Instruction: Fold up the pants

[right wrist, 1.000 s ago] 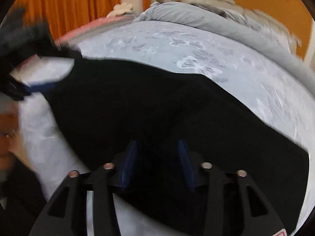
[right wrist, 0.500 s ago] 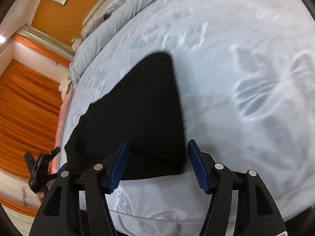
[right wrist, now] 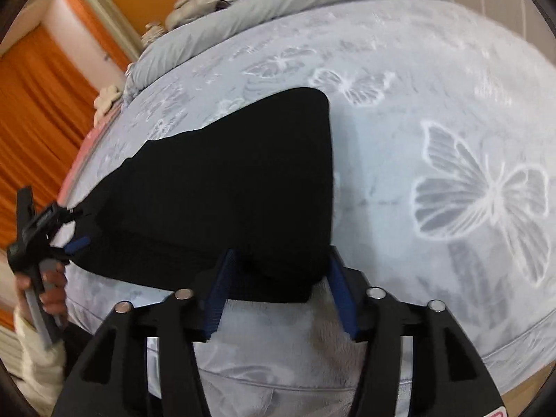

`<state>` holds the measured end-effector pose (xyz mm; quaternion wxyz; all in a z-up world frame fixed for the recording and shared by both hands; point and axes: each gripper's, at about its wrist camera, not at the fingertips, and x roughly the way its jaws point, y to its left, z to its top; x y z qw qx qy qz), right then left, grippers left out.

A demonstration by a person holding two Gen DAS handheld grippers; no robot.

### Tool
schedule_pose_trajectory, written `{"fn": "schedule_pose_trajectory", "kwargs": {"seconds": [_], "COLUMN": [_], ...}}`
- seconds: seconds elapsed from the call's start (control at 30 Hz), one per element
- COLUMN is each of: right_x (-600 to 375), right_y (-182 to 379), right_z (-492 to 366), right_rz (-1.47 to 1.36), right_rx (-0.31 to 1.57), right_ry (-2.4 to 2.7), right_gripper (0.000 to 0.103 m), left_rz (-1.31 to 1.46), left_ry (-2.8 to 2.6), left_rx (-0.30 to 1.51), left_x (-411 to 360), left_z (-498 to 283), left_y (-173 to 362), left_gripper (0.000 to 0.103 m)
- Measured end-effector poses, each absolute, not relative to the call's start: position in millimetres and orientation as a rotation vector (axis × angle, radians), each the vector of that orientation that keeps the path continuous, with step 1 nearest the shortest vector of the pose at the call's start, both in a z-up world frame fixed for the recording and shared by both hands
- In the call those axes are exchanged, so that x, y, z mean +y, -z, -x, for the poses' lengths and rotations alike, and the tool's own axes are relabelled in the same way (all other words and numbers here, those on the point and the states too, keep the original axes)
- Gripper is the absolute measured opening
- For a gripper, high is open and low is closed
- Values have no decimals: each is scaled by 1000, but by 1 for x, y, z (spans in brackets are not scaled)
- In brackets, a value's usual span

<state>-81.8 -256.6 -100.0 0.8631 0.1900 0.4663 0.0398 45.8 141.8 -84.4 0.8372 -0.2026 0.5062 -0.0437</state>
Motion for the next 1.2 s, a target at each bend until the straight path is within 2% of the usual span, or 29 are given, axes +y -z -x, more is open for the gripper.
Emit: {"fn": "schedule_pose_trajectory", "kwargs": {"seconds": [0.03,0.13,0.2,0.23,0.3,0.37,0.43,0.57,0.67,0.7,0.73,0.77,0.87,1.0,1.07,1.1,1.13,1.17,1.2], "right_x": [-255,-269,-267,-266,-246,-210,-160,-60,-10,1,6,11,22,36,48,48,46,41,33], "right_y": [109,111,92,84,56,35,28,43,63,72,79,89,88,78,99,99,92,85,75], "right_z": [78,81,80,87,94,91,81,54,19,6,-8,-21,-36,-33,-38,-37,-35,-33,-32], "right_rz": [-370,-429,-356,-308,-174,-59,74,346,415,423,429,422,337,336,394,405,407,386,341], "right_rx": [1010,990,950,925,824,766,739,713,755,773,790,832,882,859,916,886,881,891,898], "right_ry": [-52,-58,-12,27,64,-24,-136,-289,-358,-364,-364,-377,-385,-427,-428,-429,-434,-449,-473], "right_gripper": [35,35,44,55,60,72,80,77,77,76,61,14,11,12,20,21,27,41,49], "left_rz": [436,450,499,539,629,697,739,754,719,708,694,687,727,846,877,886,883,860,842], "left_ry": [88,29,-33,-76,-217,-309,-340,-365,-351,-350,-352,-357,-395,-418,-392,-365,-346,-328,-321], "left_rx": [1071,1002,934,901,848,833,838,847,850,850,850,852,862,886,911,932,945,956,962], "left_x": [144,166,195,213,256,287,305,321,321,323,326,331,356,383,383,379,375,368,363], "left_z": [-46,-42,-35,-30,-18,-9,-3,3,3,6,7,6,10,13,12,9,8,5,3], "left_y": [84,70,58,54,52,58,63,68,66,65,64,65,72,87,94,97,98,98,98], "left_gripper": [97,97,97,97,97,97,97,97,97,97,97,97,97,97,97,97,97,98,98]}}
